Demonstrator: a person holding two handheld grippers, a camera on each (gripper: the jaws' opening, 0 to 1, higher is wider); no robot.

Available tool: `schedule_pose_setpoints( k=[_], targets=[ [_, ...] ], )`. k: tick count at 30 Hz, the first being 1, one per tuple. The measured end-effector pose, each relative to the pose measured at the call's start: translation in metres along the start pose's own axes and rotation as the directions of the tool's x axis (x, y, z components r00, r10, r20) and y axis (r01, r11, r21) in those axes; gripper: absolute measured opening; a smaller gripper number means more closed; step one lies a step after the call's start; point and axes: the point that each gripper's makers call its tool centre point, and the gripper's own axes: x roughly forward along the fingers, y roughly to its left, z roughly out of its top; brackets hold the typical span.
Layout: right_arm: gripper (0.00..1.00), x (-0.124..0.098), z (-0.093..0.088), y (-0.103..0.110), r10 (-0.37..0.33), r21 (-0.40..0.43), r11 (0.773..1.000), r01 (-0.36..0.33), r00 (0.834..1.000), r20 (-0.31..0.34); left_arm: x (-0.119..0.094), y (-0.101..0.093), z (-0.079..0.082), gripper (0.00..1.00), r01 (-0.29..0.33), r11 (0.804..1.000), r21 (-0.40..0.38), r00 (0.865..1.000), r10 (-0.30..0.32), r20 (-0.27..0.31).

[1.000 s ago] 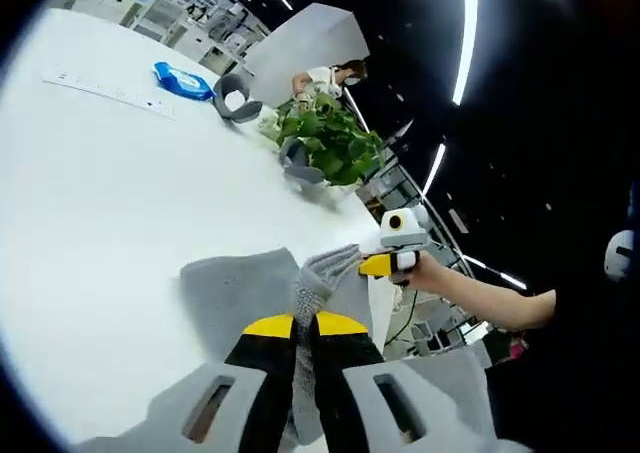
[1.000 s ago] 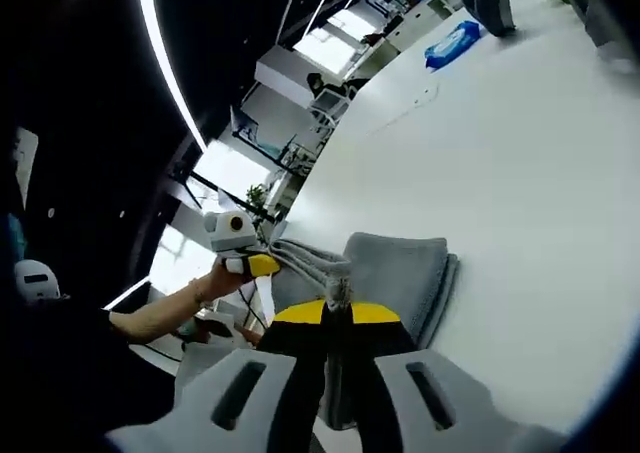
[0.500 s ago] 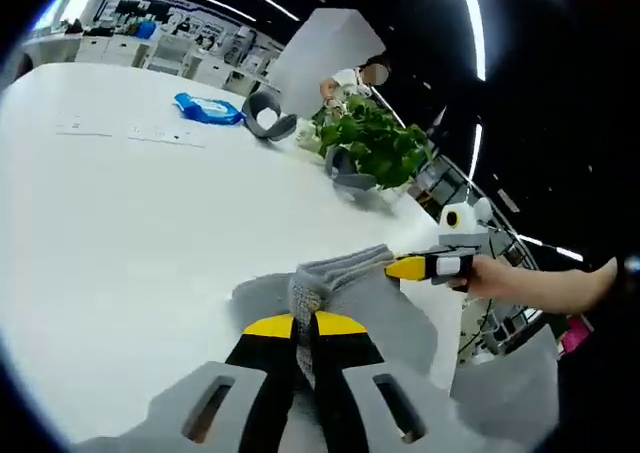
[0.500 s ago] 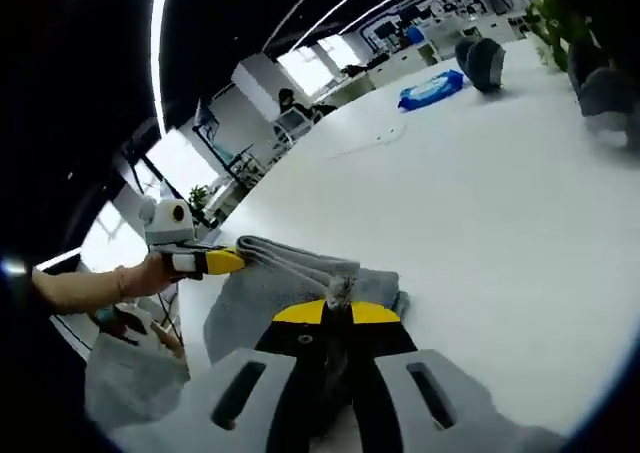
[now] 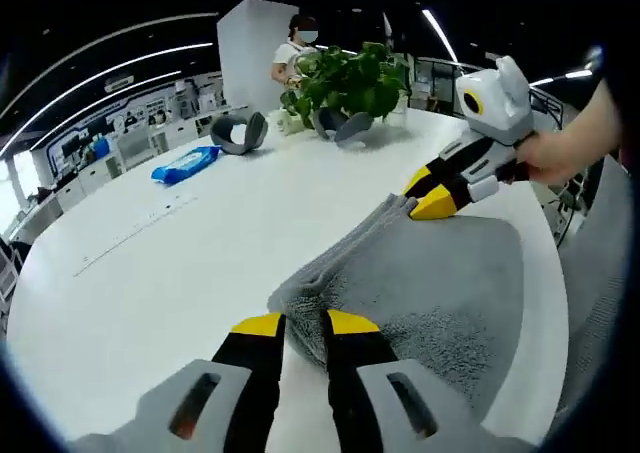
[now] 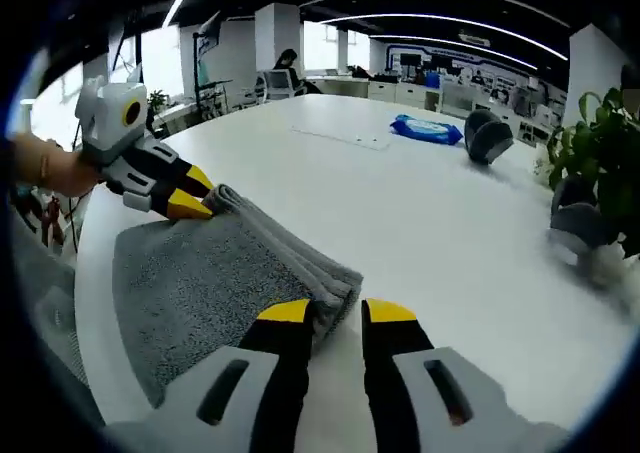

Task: Fold the towel on the table until its edges align and the towel forms a compact rectangular stack.

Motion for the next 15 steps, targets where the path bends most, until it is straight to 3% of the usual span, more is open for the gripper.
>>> schedule_pose_setpoints(
  k=[2,5,8,10,13,15],
  targets=[
    [0.23,-0.005,0.002,-0.002,0.007,0.015,1.000,-0.007,1.000,0.006,-0.003,0.004,0.002,0.26,-0.018,1.000,0.013,1.000,0.018,0.009],
    [0.22,-0.014,0.007,-0.003,0.009,0.043,0.999,-0.010,1.000,0.027,-0.012,0.001,0.008,0.27,0.004,0.999,-0.049,0.999,-0.002,0.042],
    [0.28,-0.034,0.023,0.009,0.057,0.038,0.997,-0.062,0.992,0.112,-0.035,-0.013,0.027,0.41,0.052,0.994,-0.097,0.987,-0.037,0.153],
    [0.27,-0.051,0.027,0.026,0.107,-0.005,0.994,-0.107,0.986,0.129,-0.055,-0.032,0.033,0.38,0.087,0.996,-0.008,0.981,-0.084,0.177],
    [0.20,-0.068,0.024,0.061,0.197,-0.093,0.978,-0.189,0.976,0.096,-0.070,-0.062,0.024,0.25,0.120,0.977,0.176,0.985,-0.139,0.103],
    [0.23,-0.067,0.017,0.077,0.216,-0.135,0.969,-0.207,0.975,0.056,-0.070,-0.078,0.011,0.21,0.158,0.970,0.182,0.985,-0.167,0.035]
  ],
)
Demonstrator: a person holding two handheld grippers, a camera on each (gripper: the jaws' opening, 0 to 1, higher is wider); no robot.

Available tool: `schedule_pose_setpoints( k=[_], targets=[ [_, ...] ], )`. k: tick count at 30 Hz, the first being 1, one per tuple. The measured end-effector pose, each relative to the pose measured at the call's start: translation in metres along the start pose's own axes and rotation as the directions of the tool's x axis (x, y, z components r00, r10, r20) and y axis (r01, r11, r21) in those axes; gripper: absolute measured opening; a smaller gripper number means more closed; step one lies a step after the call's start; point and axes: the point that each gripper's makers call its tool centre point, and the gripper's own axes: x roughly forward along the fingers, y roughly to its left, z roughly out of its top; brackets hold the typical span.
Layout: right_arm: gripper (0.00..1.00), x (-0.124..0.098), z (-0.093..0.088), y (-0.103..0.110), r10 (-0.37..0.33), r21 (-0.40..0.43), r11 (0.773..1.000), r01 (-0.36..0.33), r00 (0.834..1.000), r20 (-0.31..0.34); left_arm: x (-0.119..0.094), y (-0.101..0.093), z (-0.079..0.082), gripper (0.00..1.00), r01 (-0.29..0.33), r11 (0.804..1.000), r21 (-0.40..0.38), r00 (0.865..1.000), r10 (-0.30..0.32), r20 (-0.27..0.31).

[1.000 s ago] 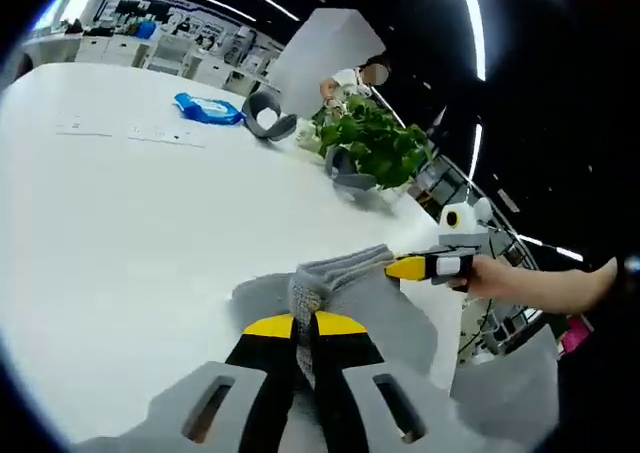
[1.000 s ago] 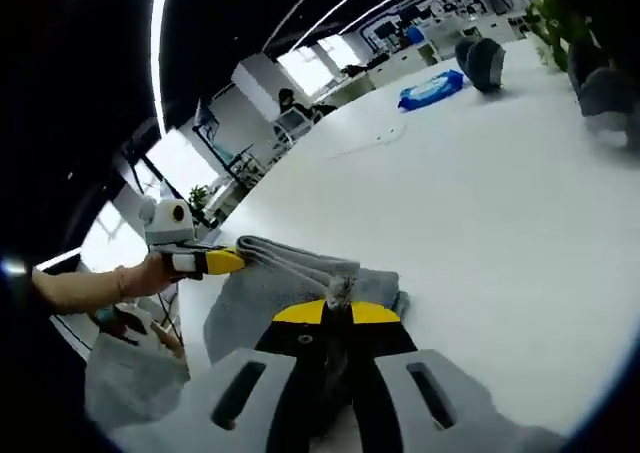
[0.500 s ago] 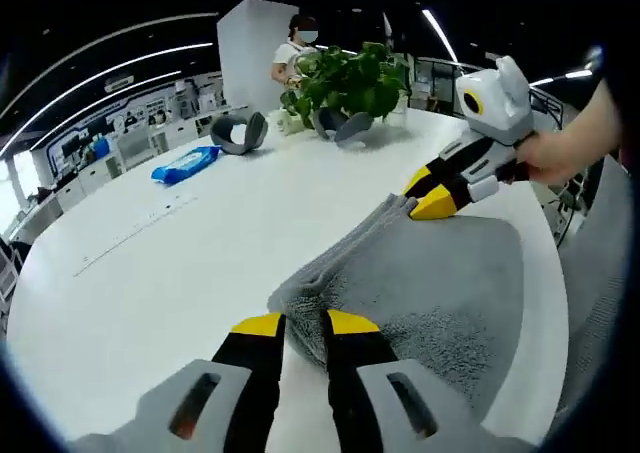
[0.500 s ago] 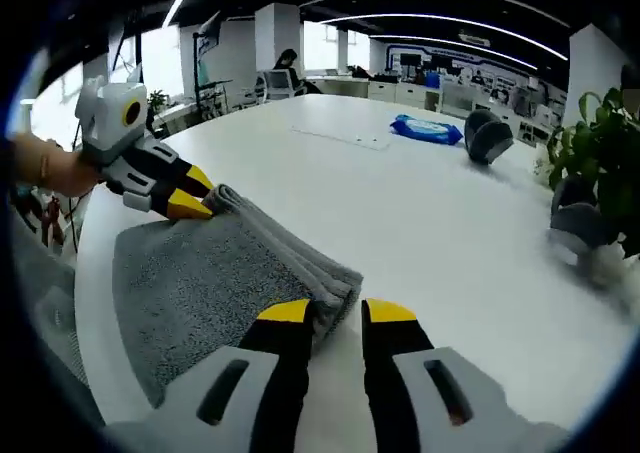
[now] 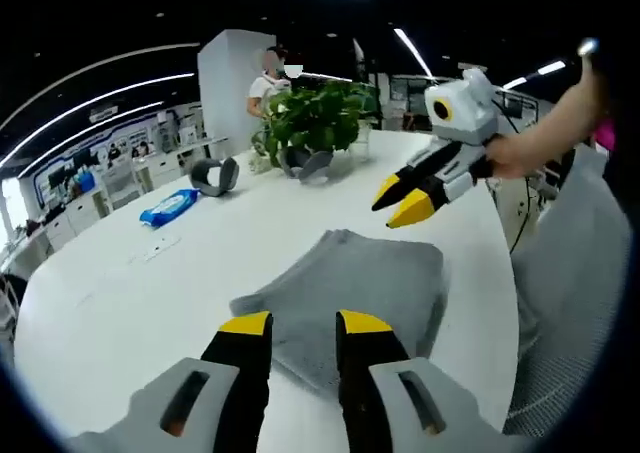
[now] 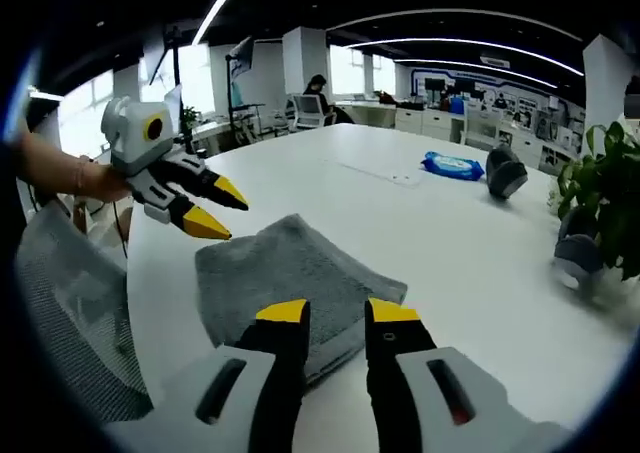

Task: Fold the towel on the table until its edges align and the towel forms a compact rectangular stack.

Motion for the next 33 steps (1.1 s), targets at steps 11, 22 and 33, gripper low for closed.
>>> schedule_pose_setpoints(
  k=[11,22,33],
  targets=[
    [0.23,0.022,-0.052,0.006,0.007,0.037,0.999,-0.002,0.988,-0.155,0.020,-0.012,-0.037,0.18,-0.050,0.997,-0.063,0.991,0.041,-0.130],
    [0.24,0.016,-0.045,0.005,-0.022,0.072,0.997,0.030,0.994,-0.110,0.011,-0.012,-0.034,0.16,-0.119,0.991,-0.057,0.987,0.112,-0.115],
    [0.24,0.016,-0.060,0.024,0.026,0.048,0.999,-0.019,0.989,-0.149,0.009,-0.018,-0.054,0.15,-0.042,0.986,-0.159,0.990,0.020,-0.139]
  ],
)
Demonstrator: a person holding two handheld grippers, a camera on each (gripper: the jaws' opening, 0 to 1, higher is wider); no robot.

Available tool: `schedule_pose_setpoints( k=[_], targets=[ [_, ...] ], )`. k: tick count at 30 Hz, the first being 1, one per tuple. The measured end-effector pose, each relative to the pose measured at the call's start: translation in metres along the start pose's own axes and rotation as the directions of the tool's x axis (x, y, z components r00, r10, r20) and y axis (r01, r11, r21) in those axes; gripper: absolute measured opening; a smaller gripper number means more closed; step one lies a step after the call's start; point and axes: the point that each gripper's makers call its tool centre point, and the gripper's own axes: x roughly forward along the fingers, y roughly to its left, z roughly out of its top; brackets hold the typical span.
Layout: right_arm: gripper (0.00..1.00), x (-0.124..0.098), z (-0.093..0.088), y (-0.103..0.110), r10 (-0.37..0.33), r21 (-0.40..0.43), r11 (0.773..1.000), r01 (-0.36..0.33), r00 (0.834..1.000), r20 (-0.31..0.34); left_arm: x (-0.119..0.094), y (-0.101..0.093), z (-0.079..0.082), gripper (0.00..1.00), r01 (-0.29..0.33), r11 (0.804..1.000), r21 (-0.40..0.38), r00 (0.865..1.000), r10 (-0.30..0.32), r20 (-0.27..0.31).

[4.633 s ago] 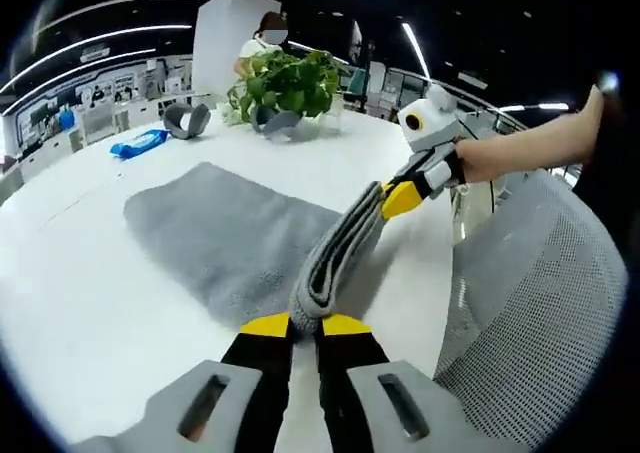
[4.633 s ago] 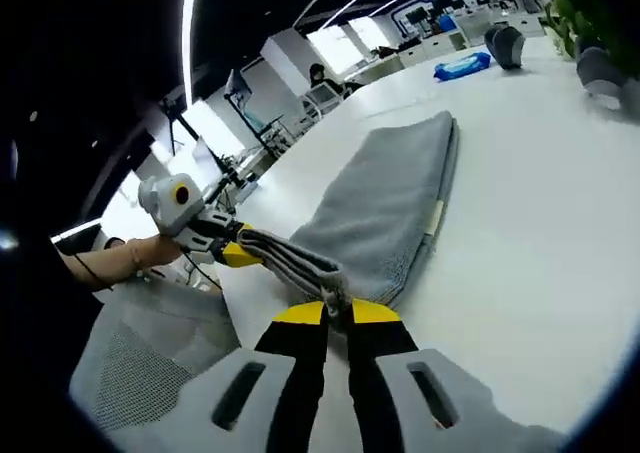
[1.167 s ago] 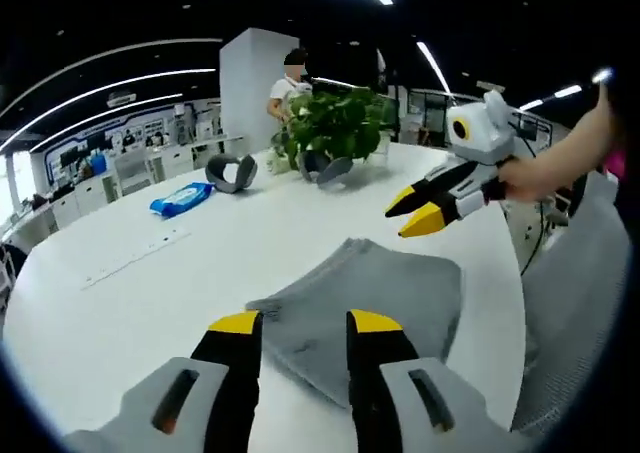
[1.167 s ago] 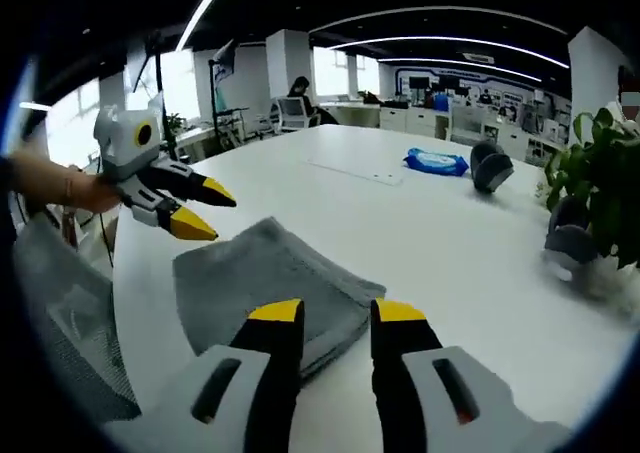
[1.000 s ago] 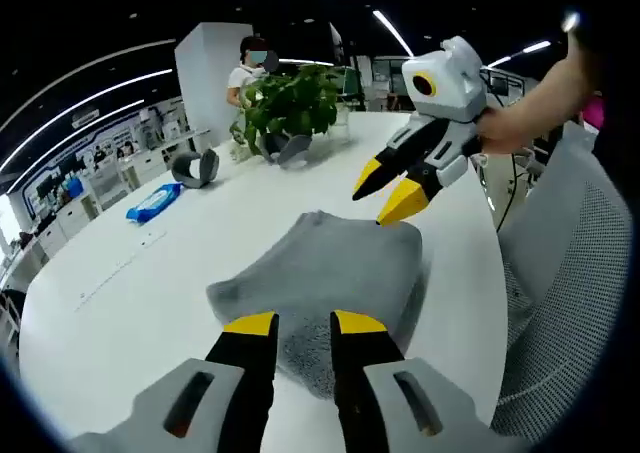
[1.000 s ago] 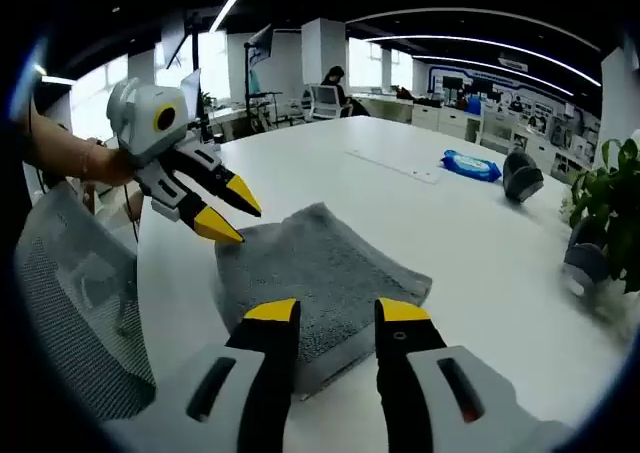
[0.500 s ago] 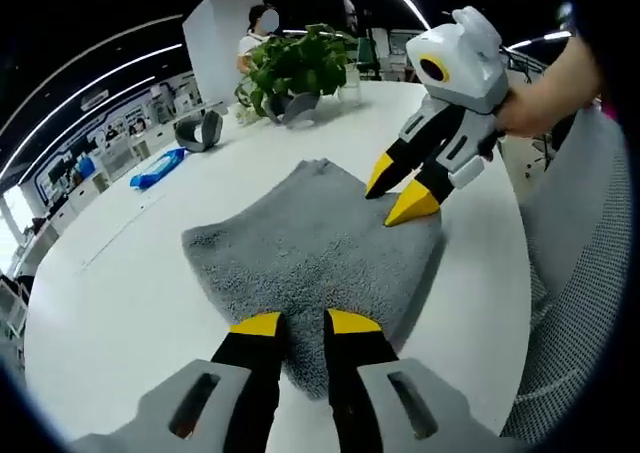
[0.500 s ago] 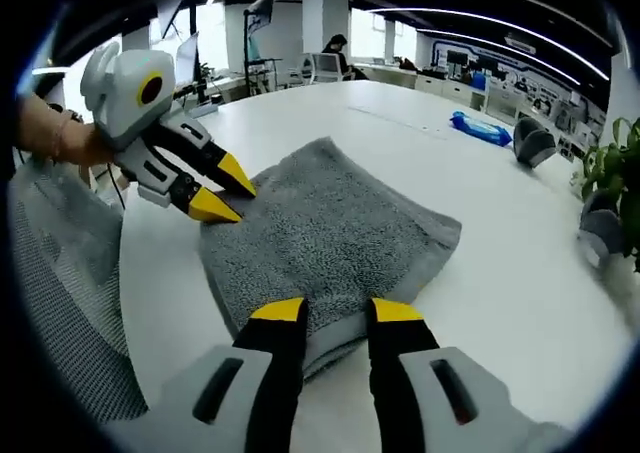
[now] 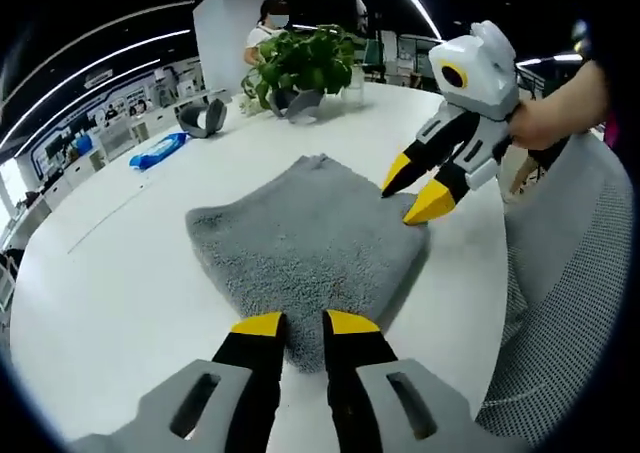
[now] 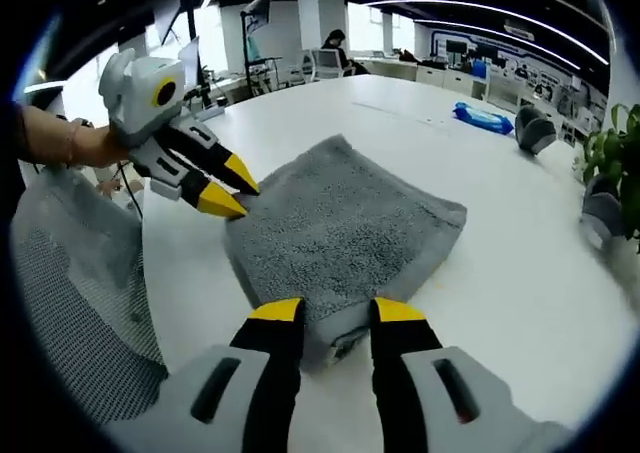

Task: Fold the towel on the table until its edges align and the towel forms a compact rectangular stack.

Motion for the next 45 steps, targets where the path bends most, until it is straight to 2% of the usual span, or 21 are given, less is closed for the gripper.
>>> schedule_pose_setpoints(
  k=[3,7,12,25,31,34,36,40,45],
  targets=[
    [0.24,0.005,0.003,-0.004,0.005,-0.032,0.999,-0.005,1.000,-0.005,0.002,0.001,0.000,0.15,0.010,0.999,-0.034,1.000,-0.009,0.004],
    [0.23,0.009,0.007,-0.014,0.013,-0.025,1.000,-0.013,1.000,0.002,0.004,0.003,0.002,0.14,-0.019,1.000,-0.004,1.000,0.019,0.023],
    [0.23,0.017,0.015,-0.027,0.008,-0.004,1.000,-0.008,1.000,0.018,0.014,0.019,0.010,0.14,-0.039,0.999,-0.026,0.999,0.039,0.022],
    [0.22,0.042,0.038,-0.062,-0.007,0.009,1.000,0.007,1.000,-0.015,0.037,0.059,0.026,0.14,-0.013,1.000,-0.022,1.000,0.013,-0.009],
    [0.22,0.051,0.045,-0.072,-0.002,0.029,1.000,0.002,1.000,0.011,0.043,0.072,0.029,0.14,0.003,0.999,-0.035,1.000,-0.003,-0.013],
    [0.22,0.053,0.047,-0.075,0.000,0.036,0.999,-0.001,1.000,0.026,0.044,0.075,0.031,0.14,0.016,0.999,-0.035,1.000,-0.016,-0.001],
    [0.21,0.055,0.049,-0.076,0.002,0.040,0.999,-0.004,0.999,0.036,0.044,0.076,0.030,0.14,0.038,0.995,-0.096,0.999,-0.037,0.011],
    [0.21,0.056,0.050,-0.075,-0.004,0.016,1.000,0.003,0.999,0.038,0.045,0.074,0.031,0.14,0.028,0.998,-0.055,1.000,-0.028,0.002],
    [0.21,0.056,0.050,-0.075,-0.004,0.026,1.000,0.003,0.999,0.048,0.047,0.074,0.032,0.14,0.020,0.998,-0.057,1.000,-0.021,-0.019]
  ],
)
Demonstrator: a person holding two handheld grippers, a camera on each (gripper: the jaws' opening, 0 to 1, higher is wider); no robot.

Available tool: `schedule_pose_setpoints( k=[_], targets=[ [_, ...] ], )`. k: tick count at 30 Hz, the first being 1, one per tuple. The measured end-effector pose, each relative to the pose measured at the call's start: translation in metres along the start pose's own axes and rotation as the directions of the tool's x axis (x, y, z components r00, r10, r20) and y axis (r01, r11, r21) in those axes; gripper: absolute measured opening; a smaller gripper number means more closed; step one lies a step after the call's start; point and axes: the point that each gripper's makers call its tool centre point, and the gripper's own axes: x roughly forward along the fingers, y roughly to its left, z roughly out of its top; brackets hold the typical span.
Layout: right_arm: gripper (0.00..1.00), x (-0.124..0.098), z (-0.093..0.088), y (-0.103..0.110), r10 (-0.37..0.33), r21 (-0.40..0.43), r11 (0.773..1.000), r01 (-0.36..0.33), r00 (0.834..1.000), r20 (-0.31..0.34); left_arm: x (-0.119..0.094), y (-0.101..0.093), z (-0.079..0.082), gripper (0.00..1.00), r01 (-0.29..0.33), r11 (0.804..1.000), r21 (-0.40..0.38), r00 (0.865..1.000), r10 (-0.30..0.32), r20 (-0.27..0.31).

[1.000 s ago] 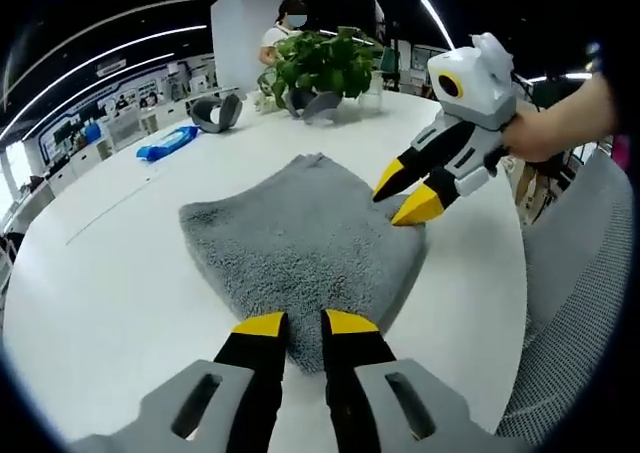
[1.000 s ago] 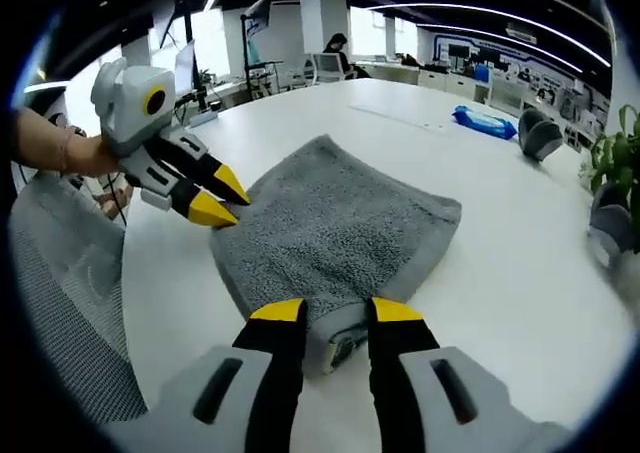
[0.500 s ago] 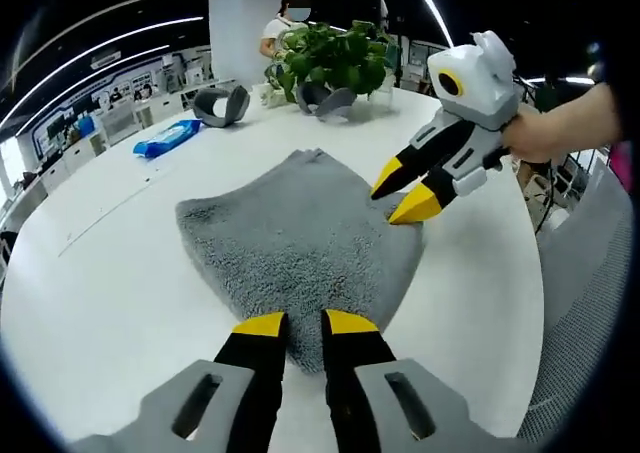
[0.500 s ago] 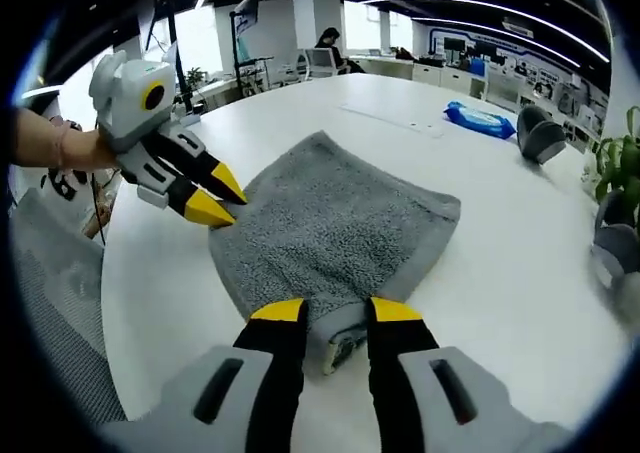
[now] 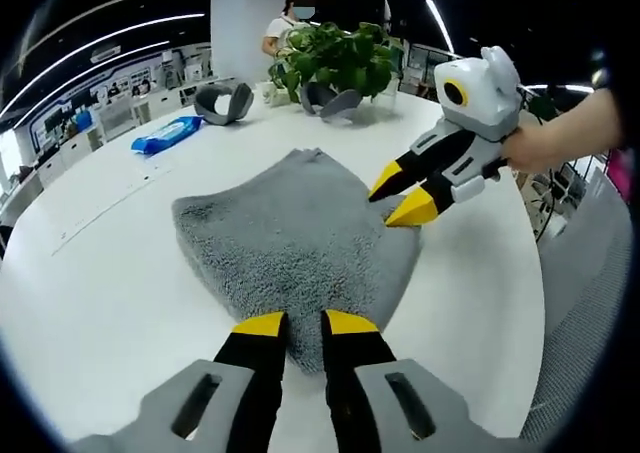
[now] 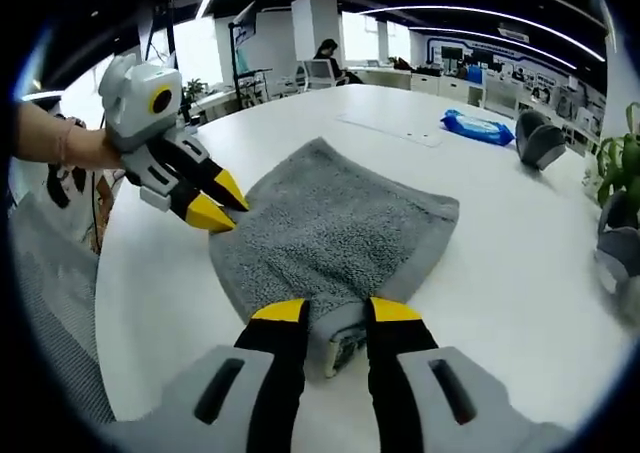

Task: Fold the towel on the table until its edges align and the towel forms a compact rectangular stack.

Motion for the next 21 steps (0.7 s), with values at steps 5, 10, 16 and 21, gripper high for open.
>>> schedule_pose_setpoints(
  k=[5,10,16,21],
  targets=[
    [0.23,-0.015,0.014,-0.004,-0.036,0.164,0.986,0.018,0.994,0.108,-0.020,0.006,0.023,0.12,-0.099,0.990,0.101,0.994,0.095,0.046],
    [0.50,-0.063,0.044,0.004,-0.072,0.132,0.991,0.038,0.961,0.268,-0.074,0.004,0.052,0.28,-0.105,0.994,-0.011,0.964,0.105,0.245],
    [0.78,-0.113,0.054,0.021,-0.119,0.096,0.991,0.091,0.933,0.340,-0.140,-0.005,0.057,0.72,-0.155,0.984,-0.085,0.899,0.176,0.401],
    [0.89,-0.151,0.054,0.043,-0.146,0.052,0.989,0.137,0.919,0.367,-0.186,-0.021,0.056,0.97,-0.217,0.970,-0.111,0.839,0.244,0.487]
  ],
)
